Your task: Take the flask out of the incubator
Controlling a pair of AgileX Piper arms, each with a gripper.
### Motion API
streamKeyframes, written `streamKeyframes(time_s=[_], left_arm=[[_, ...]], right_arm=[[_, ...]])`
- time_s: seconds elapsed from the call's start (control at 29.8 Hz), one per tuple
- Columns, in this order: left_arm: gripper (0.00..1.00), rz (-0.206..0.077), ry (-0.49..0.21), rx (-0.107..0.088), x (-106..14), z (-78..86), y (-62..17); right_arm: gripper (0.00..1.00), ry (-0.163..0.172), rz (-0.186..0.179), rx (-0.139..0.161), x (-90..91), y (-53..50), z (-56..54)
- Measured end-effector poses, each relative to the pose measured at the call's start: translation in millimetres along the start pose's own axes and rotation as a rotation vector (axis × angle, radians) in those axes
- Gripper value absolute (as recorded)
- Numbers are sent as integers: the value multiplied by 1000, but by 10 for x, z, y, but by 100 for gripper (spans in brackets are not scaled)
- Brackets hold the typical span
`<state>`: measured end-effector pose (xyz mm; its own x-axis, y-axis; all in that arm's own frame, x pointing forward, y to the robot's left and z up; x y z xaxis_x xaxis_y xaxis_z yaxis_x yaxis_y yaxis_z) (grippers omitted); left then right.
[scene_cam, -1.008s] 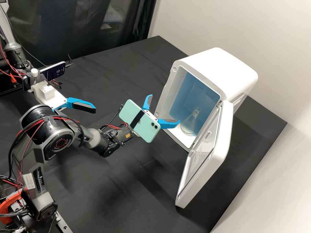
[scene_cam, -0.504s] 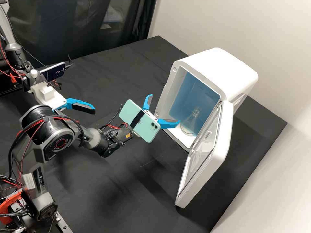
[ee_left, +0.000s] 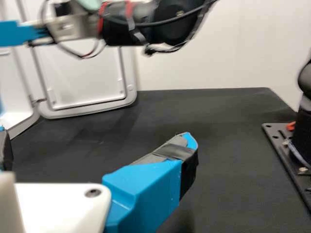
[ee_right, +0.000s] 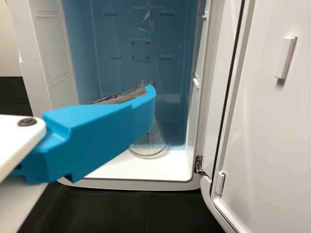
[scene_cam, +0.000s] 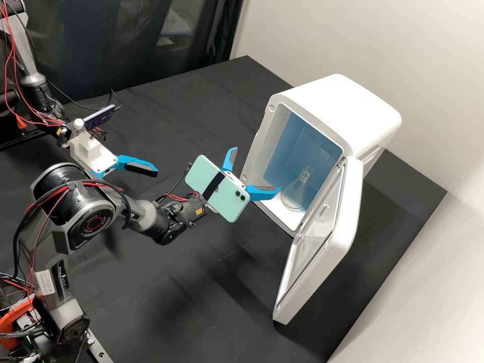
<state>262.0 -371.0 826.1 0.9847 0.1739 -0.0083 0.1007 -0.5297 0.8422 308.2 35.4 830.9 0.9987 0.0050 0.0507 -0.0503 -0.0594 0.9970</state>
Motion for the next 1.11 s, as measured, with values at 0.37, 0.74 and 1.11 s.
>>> streamKeyframes(time_s=[0.37,0.74,1.11], left_arm=[[100,-15,48,-1,-362,-265,-56],[100,-16,157,-29,-565,-554,-50],[100,25,220,-66,-685,-730,38]], right_arm=[[100,0,0,0,0,0,0],[100,0,0,0,0,0,0],[100,0,0,0,0,0,0]])
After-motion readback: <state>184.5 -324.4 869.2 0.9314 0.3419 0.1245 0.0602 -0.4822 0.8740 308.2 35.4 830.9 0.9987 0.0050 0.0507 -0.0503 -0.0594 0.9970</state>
